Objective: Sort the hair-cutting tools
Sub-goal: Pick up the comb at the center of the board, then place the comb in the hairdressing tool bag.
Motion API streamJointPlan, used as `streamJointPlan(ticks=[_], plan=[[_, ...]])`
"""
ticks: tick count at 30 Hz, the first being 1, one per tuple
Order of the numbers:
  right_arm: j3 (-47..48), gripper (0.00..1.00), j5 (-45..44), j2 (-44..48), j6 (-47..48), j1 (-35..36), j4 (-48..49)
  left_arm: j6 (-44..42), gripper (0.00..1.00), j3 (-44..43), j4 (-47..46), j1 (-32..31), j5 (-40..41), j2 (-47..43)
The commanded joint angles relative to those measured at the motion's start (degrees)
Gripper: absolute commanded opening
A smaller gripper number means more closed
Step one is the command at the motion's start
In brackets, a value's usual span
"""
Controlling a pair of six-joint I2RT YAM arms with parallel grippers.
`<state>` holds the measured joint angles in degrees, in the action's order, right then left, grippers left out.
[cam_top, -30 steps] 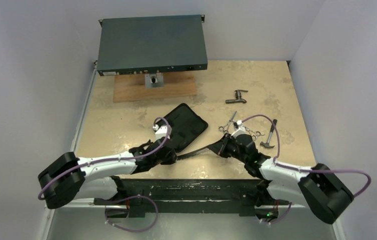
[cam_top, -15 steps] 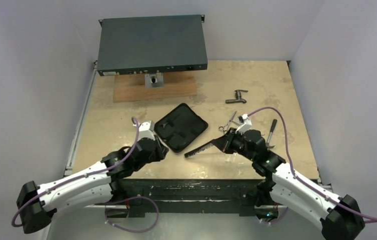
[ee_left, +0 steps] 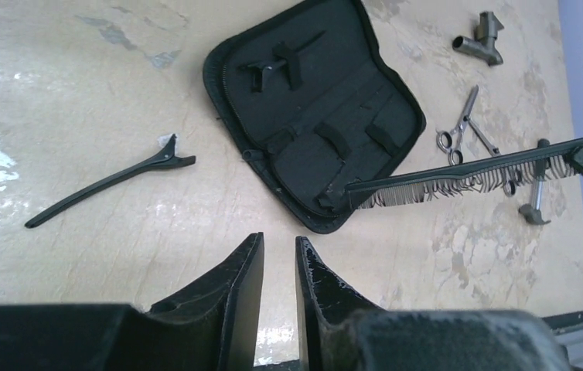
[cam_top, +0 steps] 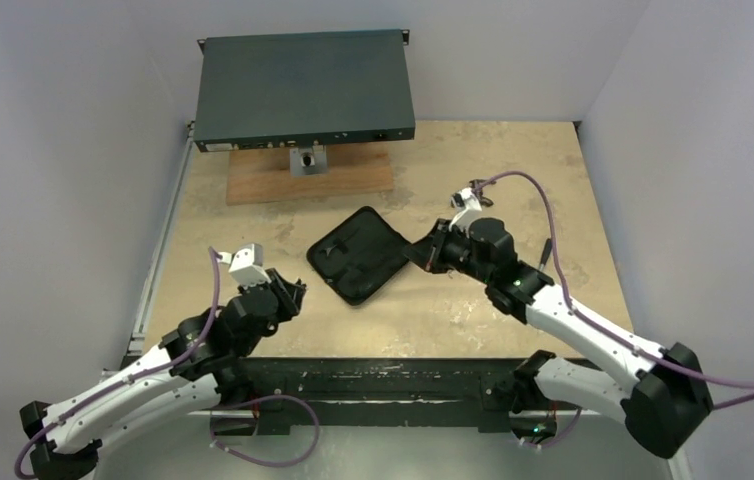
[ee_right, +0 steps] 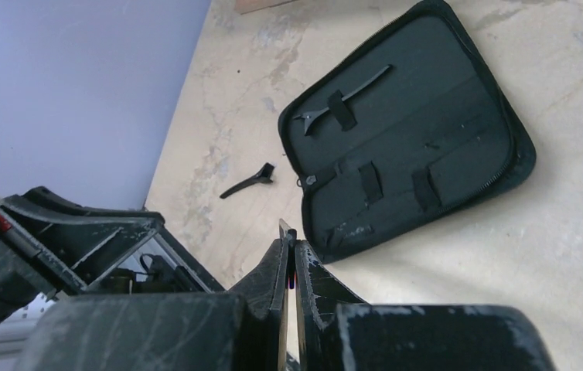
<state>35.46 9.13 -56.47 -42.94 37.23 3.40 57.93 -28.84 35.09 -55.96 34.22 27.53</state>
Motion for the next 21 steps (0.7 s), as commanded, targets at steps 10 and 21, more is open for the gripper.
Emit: streamJointPlan(ticks=[10, 21], plan=[[16.0, 0.00, 15.9, -28.0, 5.8, -7.4, 11.7, 5.4, 0.24, 4.3, 1.9, -0.1, 6.5, -8.0], [22.0, 0.00, 24.9, -41.1, 8.1, -10.9, 15.2, 3.1, 0.24, 3.6, 2.8, -0.1, 4.5, -7.2]])
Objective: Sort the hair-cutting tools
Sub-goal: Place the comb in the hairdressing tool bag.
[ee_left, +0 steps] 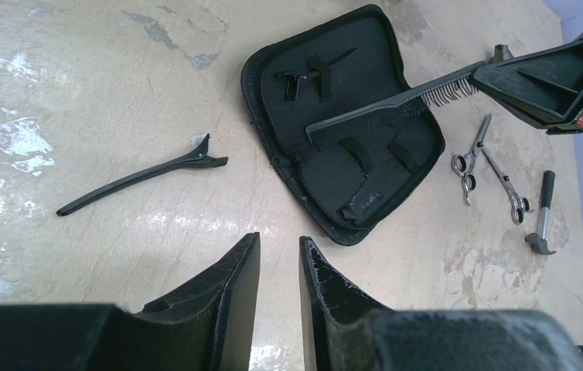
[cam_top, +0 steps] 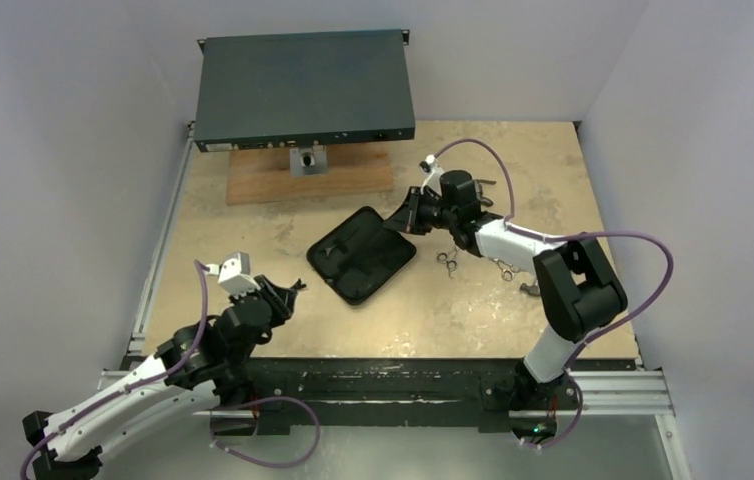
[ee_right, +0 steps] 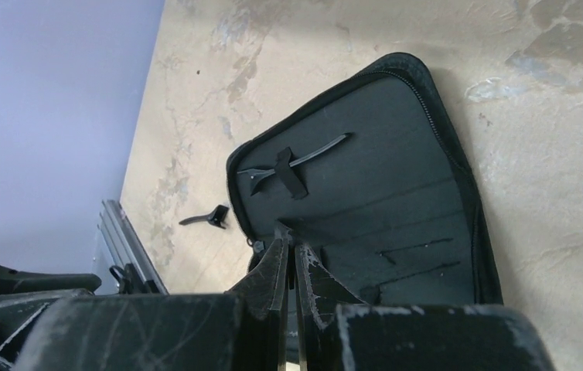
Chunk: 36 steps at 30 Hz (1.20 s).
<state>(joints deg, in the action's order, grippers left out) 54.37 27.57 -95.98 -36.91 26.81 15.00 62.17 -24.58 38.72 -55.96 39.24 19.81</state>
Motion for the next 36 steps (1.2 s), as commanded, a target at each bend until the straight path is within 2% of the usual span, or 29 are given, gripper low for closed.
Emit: streamJointPlan(ticks=[1, 12, 22, 27, 36], plan=[[3.0, 0.00, 6.9, -2.1, 2.3, -0.5, 3.7, -1.2, 0.24, -0.4, -1.0, -0.1, -0.8, 0.5], [-1.1, 0.00, 7.8, -6.3, 2.3, -0.7, 7.1, -1.0, 0.24, 0.9, -3.2, -0.1, -2.5, 2.2], [-0.7, 0.01, 4.0, -9.4, 2.4, -2.1, 5.5, -0.6, 0.24, 0.9, -3.5, -0.1, -3.1, 3.5], [-0.5, 0.20, 2.0, -9.7, 2.5, -2.5, 4.3, -0.4, 0.24, 1.0, -3.8, -0.1, -3.3, 4.2], [0.3, 0.39, -0.8, -9.2, 3.0, -3.1, 1.3, 1.0, 0.24, 1.6, -4.1, -0.1, -3.9, 5.5]])
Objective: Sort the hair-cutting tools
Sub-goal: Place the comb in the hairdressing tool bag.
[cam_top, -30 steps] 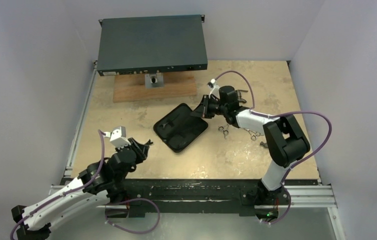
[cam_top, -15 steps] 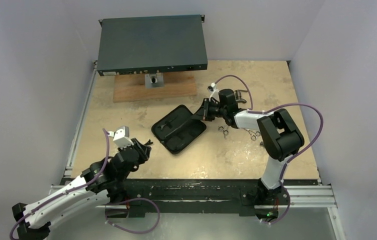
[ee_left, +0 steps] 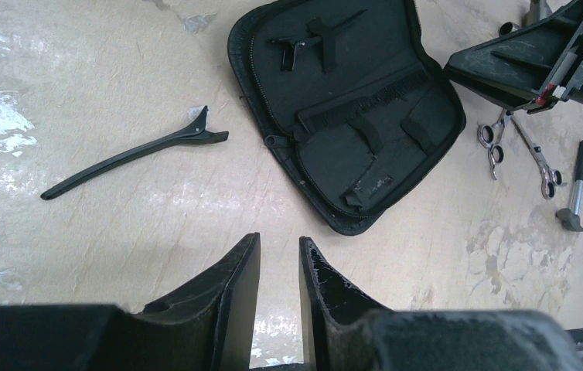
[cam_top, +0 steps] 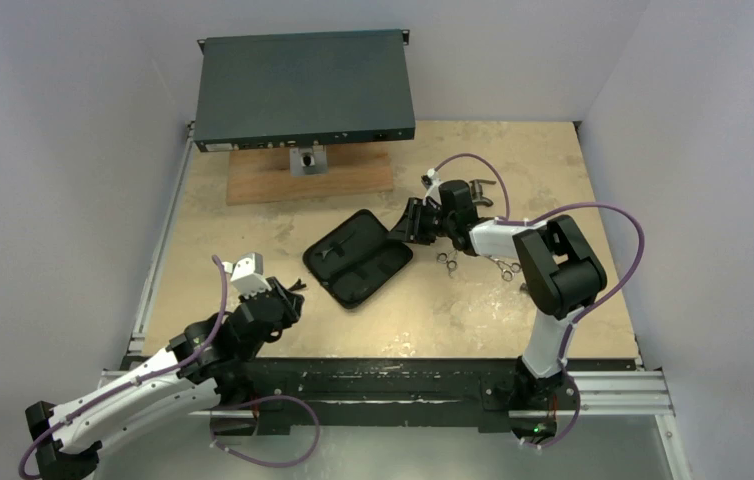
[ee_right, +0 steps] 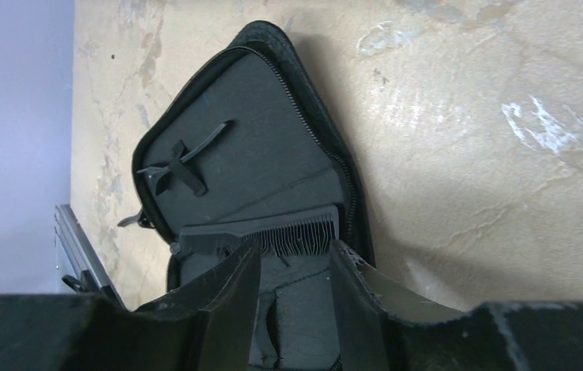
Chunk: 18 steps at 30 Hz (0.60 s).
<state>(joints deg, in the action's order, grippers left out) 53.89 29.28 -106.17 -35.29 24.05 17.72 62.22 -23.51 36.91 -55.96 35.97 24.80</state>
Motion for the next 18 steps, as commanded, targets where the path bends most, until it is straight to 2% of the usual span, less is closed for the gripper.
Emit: streamJointPlan(ticks=[1, 5, 10, 13, 18], plan=[[1.0, 0.41, -3.2, 1.2, 1.7, -0.3, -2.1, 1.1, 0.24, 0.6, -2.4, -0.1, -0.6, 0.6], [1.1, 0.45, -7.3, 3.1, 2.7, -0.3, -4.5, 1.2, 0.24, 0.8, -2.6, -0.1, -0.8, 0.8], [-1.4, 0.43, -14.7, 9.6, 4.5, 2.6, -6.1, 1.3, 0.24, 1.0, -3.2, -0.1, -1.1, 1.6], [-2.9, 0.33, -19.0, 12.6, 5.1, 6.2, -6.4, 1.3, 0.24, 1.3, -4.3, -0.1, -1.4, 2.7], [-4.7, 0.14, -23.6, 12.7, 5.0, 10.7, -4.9, 1.3, 0.23, 1.0, -6.1, -0.1, -2.0, 4.8]])
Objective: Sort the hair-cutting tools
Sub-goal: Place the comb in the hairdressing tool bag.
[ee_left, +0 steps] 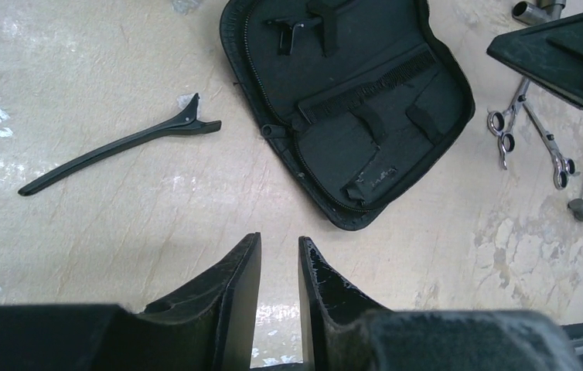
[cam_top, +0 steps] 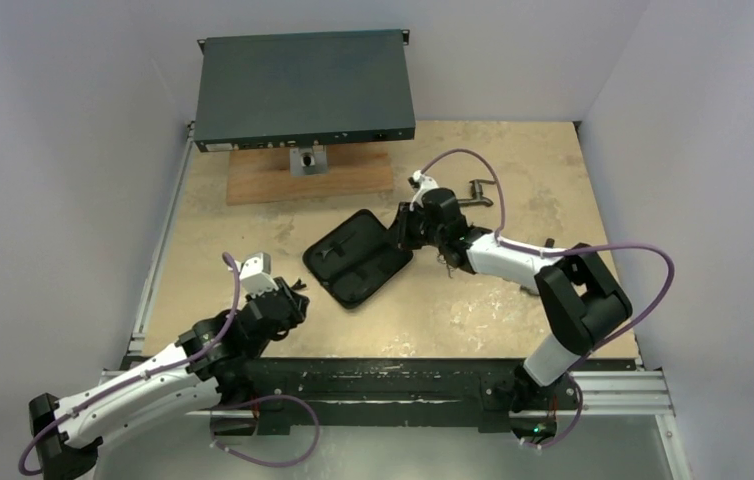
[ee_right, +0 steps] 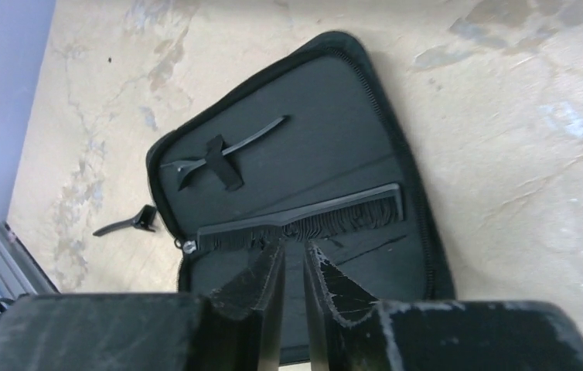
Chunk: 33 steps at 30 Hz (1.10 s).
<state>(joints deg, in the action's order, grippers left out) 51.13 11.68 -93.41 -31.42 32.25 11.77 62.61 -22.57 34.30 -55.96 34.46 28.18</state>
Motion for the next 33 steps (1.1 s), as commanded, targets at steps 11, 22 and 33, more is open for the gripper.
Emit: streamJointPlan(ticks=[11, 22, 33], plan=[[0.4, 0.03, -9.1, -6.8, 0.4, 2.9, 2.0, 1.7, 0.23, -0.4, -1.9, -0.1, -0.3, 1.9], [4.6, 0.02, -9.5, -12.3, 0.4, 2.9, 1.5, 2.3, 0.23, -0.6, 0.6, -0.1, 1.4, 0.5], [7.0, 0.02, -9.0, -13.8, -0.3, 2.8, 1.6, 3.0, 0.23, -0.6, 1.6, -0.1, 1.7, 0.4]])
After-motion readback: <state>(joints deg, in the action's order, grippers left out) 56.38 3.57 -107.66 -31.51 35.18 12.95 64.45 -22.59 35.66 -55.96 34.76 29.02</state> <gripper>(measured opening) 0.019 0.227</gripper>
